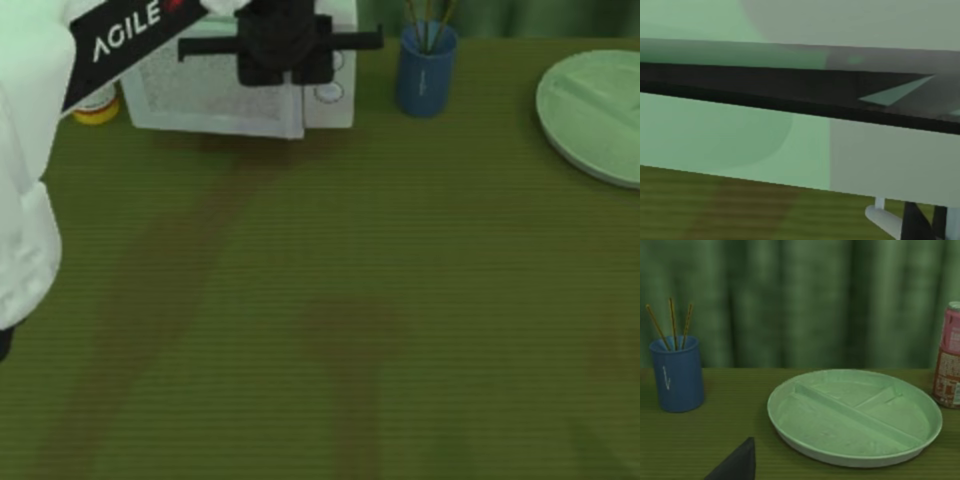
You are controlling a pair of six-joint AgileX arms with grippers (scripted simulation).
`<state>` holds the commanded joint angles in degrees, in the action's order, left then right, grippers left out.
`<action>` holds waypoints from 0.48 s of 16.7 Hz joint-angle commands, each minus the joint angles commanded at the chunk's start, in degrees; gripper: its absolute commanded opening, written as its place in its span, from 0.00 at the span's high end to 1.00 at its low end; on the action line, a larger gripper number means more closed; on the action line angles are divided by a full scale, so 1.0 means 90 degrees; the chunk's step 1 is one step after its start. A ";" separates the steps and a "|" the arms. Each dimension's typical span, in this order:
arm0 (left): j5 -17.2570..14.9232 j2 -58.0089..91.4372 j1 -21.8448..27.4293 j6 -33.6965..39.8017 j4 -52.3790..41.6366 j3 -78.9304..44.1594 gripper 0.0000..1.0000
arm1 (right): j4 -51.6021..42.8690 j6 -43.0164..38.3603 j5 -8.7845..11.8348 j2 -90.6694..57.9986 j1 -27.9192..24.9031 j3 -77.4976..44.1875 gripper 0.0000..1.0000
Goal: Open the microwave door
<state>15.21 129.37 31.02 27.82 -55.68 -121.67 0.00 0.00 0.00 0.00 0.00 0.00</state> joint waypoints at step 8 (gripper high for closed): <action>-0.0249 -0.0571 -0.0048 -0.0513 0.0492 0.0958 1.00 | 0.0000 0.0000 0.0000 0.0000 0.0000 0.0000 0.00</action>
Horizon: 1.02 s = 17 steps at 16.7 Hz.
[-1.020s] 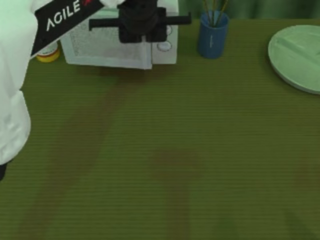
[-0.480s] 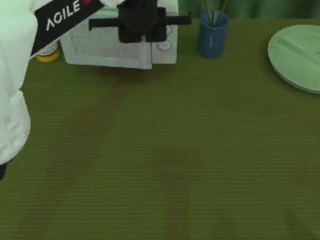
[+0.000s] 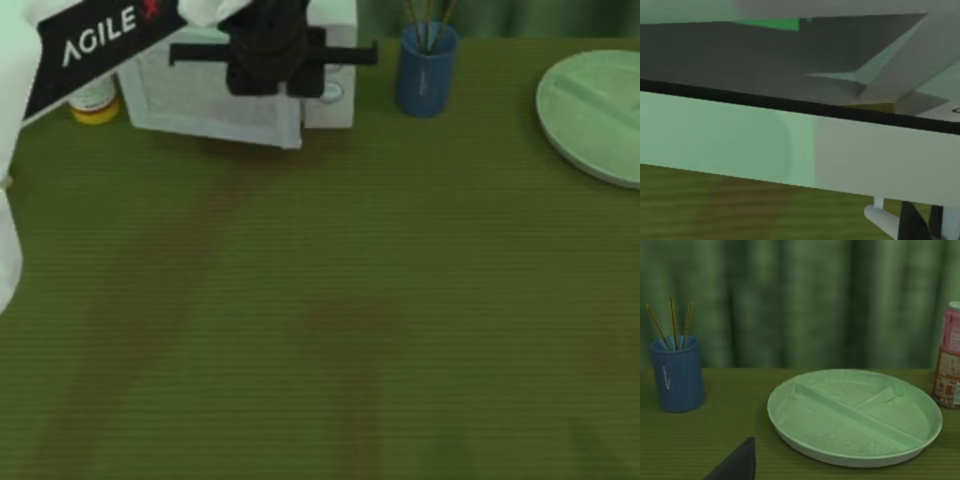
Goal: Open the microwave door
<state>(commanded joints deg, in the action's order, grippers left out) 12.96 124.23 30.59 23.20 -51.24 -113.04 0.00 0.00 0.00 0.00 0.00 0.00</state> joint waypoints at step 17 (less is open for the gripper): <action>-0.0042 -0.0095 -0.0009 -0.0085 0.0083 0.0138 1.00 | 0.0000 0.0000 0.0000 0.0000 0.0000 0.0000 0.00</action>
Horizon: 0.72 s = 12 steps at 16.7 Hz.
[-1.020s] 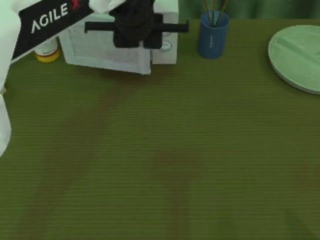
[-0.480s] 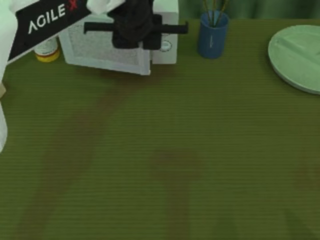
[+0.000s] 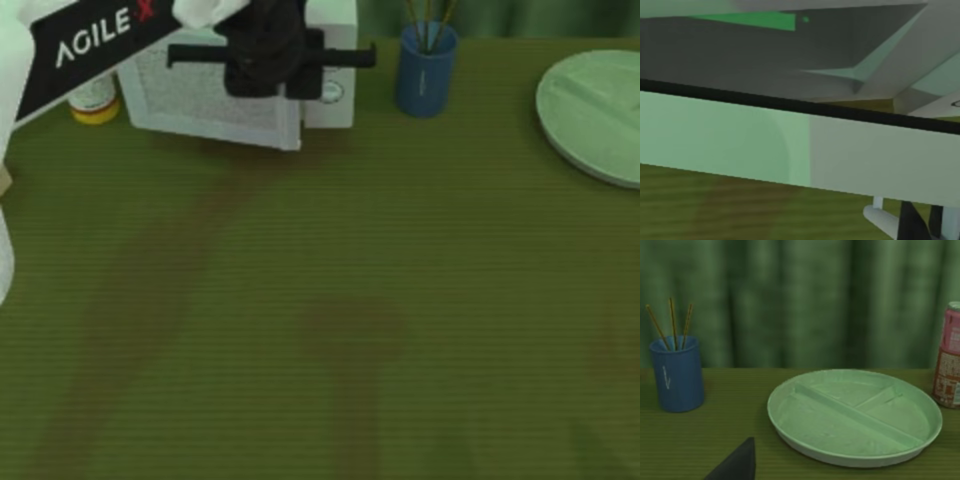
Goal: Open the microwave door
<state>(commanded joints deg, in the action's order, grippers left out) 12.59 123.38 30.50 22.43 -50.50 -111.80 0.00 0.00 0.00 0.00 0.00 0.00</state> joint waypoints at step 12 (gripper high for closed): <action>-0.0072 -0.0070 0.0028 -0.0051 0.0068 0.0099 1.00 | 0.0000 0.0000 0.0000 0.0000 0.0000 0.0000 0.00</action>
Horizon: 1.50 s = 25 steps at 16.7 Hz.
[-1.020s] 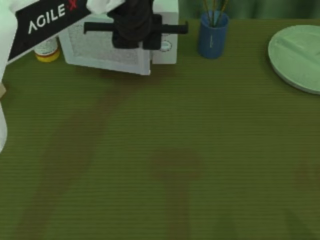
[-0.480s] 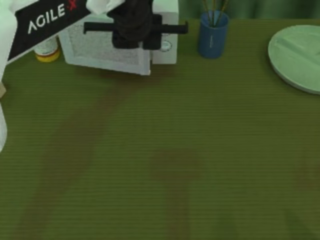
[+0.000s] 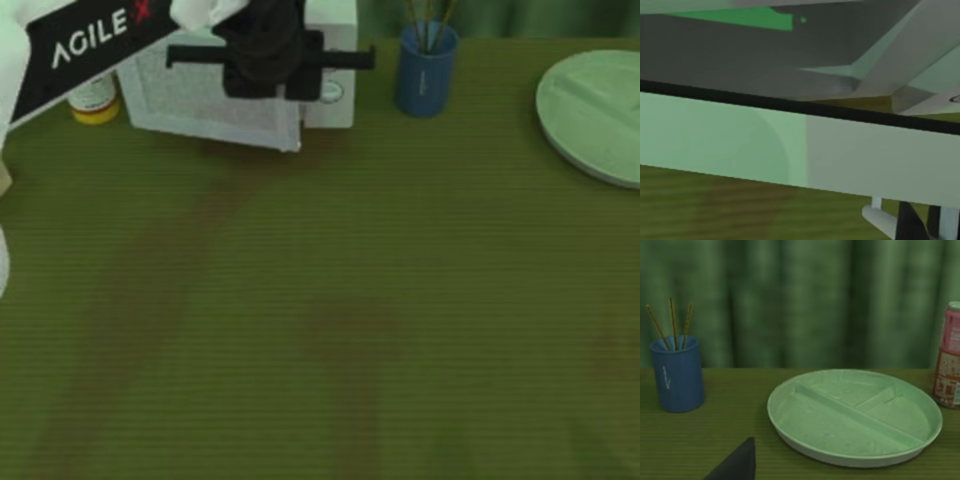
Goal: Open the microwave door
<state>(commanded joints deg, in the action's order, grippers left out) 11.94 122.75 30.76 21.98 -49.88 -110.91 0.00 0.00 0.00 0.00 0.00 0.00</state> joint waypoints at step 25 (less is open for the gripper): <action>-0.0275 -0.0546 -0.0126 -0.0612 0.0402 0.0860 1.00 | 0.0000 0.0000 0.0000 0.0000 0.0000 0.0000 0.00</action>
<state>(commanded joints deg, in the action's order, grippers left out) 9.47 117.83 29.63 16.47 -46.26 -103.16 0.00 0.00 0.00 0.00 0.00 0.00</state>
